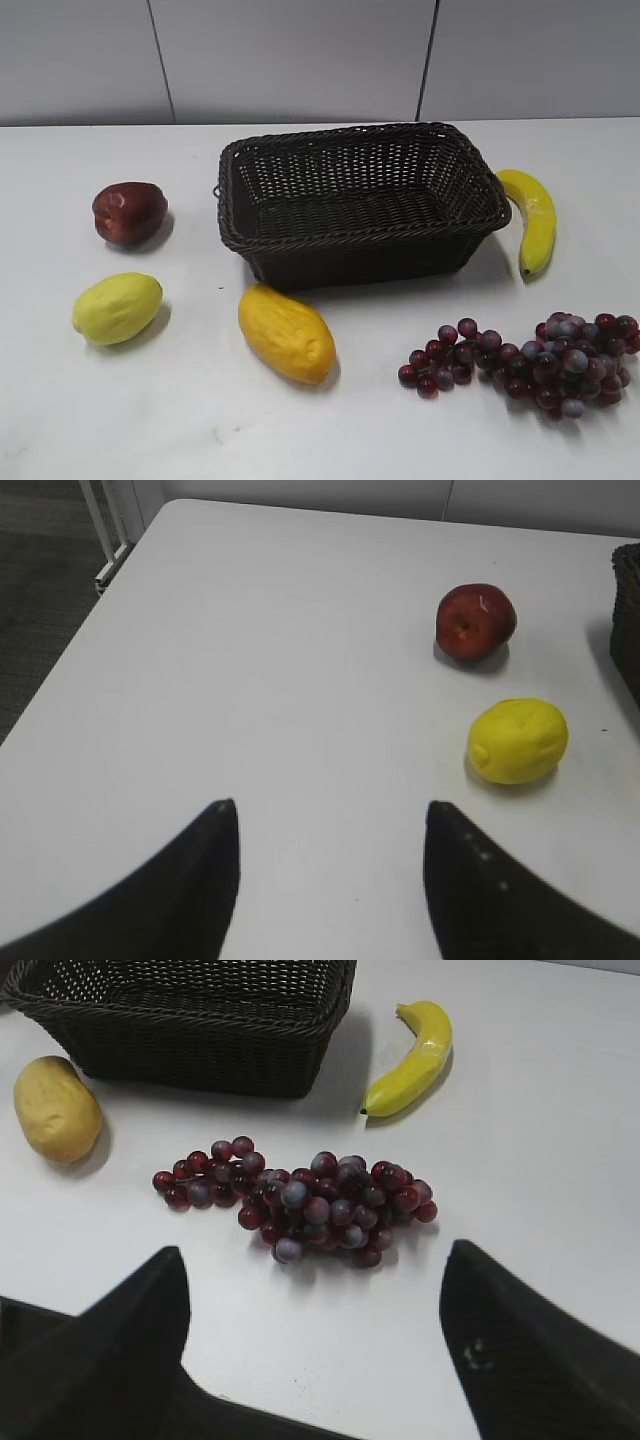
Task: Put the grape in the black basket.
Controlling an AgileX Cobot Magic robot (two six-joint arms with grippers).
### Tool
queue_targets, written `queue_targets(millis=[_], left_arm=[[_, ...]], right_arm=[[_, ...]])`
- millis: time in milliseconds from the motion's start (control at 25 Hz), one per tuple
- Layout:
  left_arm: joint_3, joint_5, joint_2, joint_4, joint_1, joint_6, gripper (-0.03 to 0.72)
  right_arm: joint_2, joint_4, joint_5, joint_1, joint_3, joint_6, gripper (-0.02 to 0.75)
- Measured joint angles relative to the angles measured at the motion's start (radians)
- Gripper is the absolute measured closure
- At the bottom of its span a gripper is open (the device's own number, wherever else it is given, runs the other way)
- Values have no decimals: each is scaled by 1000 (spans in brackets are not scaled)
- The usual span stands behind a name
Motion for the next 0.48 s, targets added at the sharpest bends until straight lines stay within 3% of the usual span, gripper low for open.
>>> queue_targets(millis=[480], left_arm=[[0,0,0,0,0,0,136]], right_arm=[[16,-35,0,0,1,38,164]])
